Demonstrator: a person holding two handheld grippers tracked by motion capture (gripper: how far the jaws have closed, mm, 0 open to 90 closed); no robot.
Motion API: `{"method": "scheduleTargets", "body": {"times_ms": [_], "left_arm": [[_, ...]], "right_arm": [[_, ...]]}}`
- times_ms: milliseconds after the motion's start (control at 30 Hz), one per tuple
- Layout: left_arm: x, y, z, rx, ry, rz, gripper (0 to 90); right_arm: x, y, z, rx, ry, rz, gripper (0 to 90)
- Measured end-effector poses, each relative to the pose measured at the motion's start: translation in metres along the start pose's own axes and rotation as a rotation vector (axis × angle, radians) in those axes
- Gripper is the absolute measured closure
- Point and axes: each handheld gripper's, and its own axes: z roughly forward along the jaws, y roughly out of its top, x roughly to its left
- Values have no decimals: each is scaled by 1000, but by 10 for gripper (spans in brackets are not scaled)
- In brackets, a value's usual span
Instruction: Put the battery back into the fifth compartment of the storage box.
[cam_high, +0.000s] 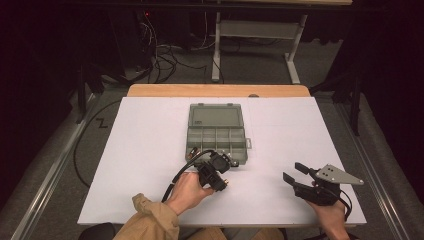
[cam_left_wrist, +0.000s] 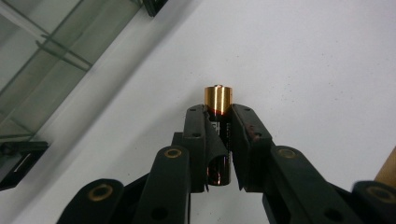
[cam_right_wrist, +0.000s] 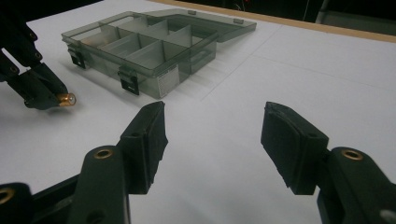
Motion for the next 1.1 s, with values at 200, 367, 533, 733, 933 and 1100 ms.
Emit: {"method": "scheduleTargets", "body": {"times_ms": [200,367,533,733,933,1100], "left_arm": [[3,-1,-4,-12,1,-14,763],[5,-1,-9,-22,6,-13,763],[11,0,-18,-45,12,-22,762],[18,0,-27,-60,18,-36,762],[25,4,-37,-86,22,-57,763],[33,6,-43,-99,29,-79,763]], "right_arm": [[0,0,0,-2,1,0,419],[0,0,0,-4,2,-1,419],[0,0,0,0,2,-1,419],[0,0,0,0,2,0,419],[0,0,1,1,2,0,419],[0,0,1,2,3,1,418]]}}
